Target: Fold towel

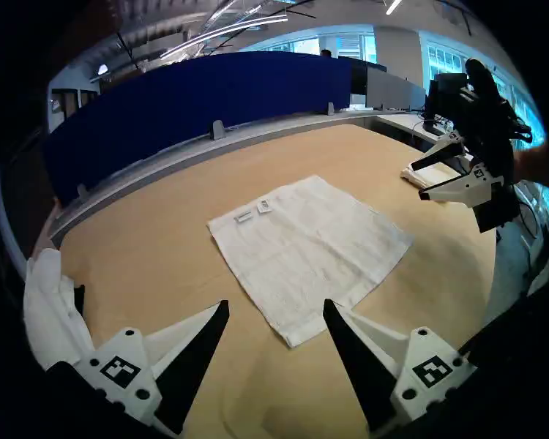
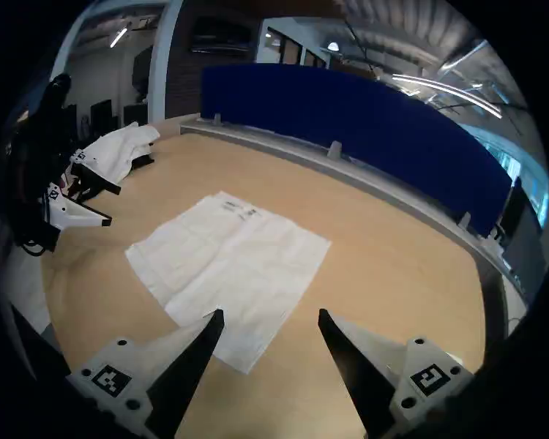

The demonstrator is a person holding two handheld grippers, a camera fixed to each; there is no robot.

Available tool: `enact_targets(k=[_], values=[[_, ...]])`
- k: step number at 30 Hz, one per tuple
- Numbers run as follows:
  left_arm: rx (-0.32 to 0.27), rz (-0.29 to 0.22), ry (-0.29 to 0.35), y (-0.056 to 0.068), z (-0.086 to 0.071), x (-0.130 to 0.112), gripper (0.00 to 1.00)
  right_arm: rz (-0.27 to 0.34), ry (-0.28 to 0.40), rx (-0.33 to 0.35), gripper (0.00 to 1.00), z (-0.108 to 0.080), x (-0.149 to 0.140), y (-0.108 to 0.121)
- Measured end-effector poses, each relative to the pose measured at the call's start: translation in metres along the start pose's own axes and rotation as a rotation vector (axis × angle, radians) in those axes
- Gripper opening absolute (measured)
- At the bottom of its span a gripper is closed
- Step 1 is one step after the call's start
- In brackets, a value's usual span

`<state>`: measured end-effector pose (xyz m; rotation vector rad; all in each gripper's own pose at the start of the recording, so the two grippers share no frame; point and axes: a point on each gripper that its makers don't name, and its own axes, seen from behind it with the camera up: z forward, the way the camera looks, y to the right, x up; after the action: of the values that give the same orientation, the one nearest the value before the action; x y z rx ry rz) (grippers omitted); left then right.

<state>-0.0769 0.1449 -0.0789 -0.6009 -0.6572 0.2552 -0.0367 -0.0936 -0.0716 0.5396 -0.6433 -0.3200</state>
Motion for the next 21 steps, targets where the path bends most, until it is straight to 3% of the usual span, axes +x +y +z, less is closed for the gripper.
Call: enact_targets(k=[21], values=[[-0.071, -0.020, -0.154, 0.014, 0.032, -0.049, 0.95, -0.010, -0.151, 0.068, 1.00, 0.021, -0.064, -0.016]])
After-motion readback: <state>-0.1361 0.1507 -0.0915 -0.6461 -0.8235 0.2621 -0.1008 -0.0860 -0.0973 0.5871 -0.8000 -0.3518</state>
